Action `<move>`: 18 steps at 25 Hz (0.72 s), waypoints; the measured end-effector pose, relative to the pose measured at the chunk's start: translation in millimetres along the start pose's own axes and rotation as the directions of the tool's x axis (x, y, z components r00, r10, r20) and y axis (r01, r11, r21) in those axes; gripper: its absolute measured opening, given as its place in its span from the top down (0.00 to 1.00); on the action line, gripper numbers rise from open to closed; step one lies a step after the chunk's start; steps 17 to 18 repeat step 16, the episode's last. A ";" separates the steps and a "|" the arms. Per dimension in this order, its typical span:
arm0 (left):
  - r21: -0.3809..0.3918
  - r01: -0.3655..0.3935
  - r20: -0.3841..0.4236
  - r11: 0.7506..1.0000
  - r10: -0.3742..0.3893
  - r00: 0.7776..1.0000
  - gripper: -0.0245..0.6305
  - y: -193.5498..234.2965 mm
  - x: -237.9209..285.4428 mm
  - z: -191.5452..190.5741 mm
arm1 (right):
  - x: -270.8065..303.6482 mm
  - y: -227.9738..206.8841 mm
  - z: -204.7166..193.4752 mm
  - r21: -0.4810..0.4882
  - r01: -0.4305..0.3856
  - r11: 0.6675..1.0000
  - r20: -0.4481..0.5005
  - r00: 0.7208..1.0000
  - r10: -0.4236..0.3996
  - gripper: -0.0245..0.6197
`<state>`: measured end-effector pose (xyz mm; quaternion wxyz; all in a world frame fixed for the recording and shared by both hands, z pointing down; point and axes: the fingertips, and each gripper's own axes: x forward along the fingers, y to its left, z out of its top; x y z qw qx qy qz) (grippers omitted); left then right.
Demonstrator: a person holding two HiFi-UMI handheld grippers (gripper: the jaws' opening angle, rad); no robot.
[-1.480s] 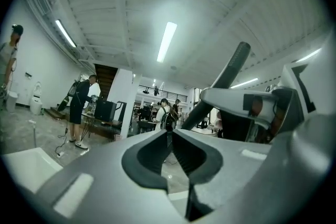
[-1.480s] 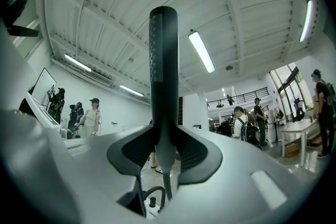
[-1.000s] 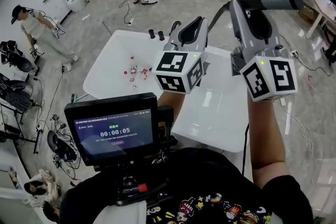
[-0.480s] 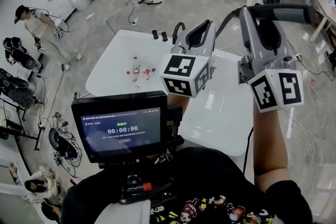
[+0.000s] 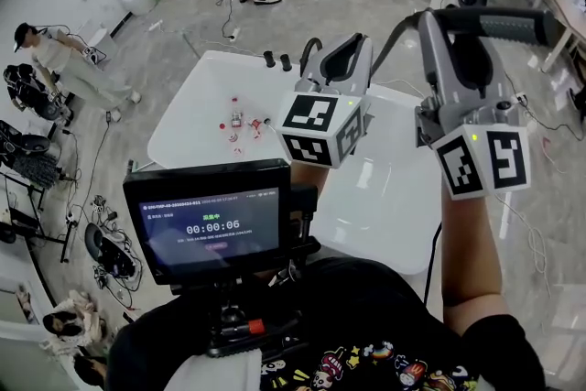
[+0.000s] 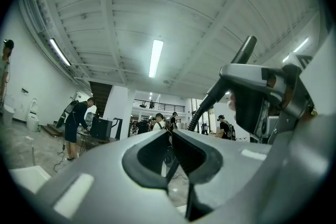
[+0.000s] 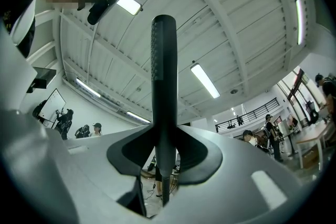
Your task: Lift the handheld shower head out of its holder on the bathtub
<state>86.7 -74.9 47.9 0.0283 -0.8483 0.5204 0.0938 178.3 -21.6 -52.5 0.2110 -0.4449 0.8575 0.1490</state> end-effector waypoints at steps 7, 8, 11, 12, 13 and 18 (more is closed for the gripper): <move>-0.002 -0.006 0.001 1.000 0.006 1.000 0.92 3.9 -1.1 -0.9 | -0.1 1.9 4.7 -0.006 0.002 1.000 0.014 1.000 -0.002 0.72; -0.003 -0.008 0.001 1.000 0.008 1.000 0.92 5.1 -0.8 -0.8 | 0.5 1.8 5.2 -0.006 0.001 1.000 0.015 1.000 -0.001 0.72; -0.006 -0.014 0.000 1.000 0.014 1.000 0.92 6.5 -2.8 -1.6 | -0.6 2.5 5.8 -0.005 0.002 1.000 0.017 1.000 -0.001 0.72; -0.006 -0.015 -0.002 1.000 0.015 1.000 0.92 7.1 -3.4 -1.8 | -0.6 2.9 5.5 -0.004 0.001 1.000 0.016 1.000 -0.001 0.72; -0.007 -0.016 -0.003 1.000 0.016 1.000 0.92 7.8 -3.9 -2.0 | -0.4 3.3 4.9 -0.004 0.001 1.000 0.015 1.000 -0.001 0.72; -0.012 -0.020 -0.007 1.000 0.020 1.000 0.92 9.2 -4.7 -2.5 | 0.3 4.0 3.0 -0.001 0.002 1.000 0.009 1.000 -0.002 0.72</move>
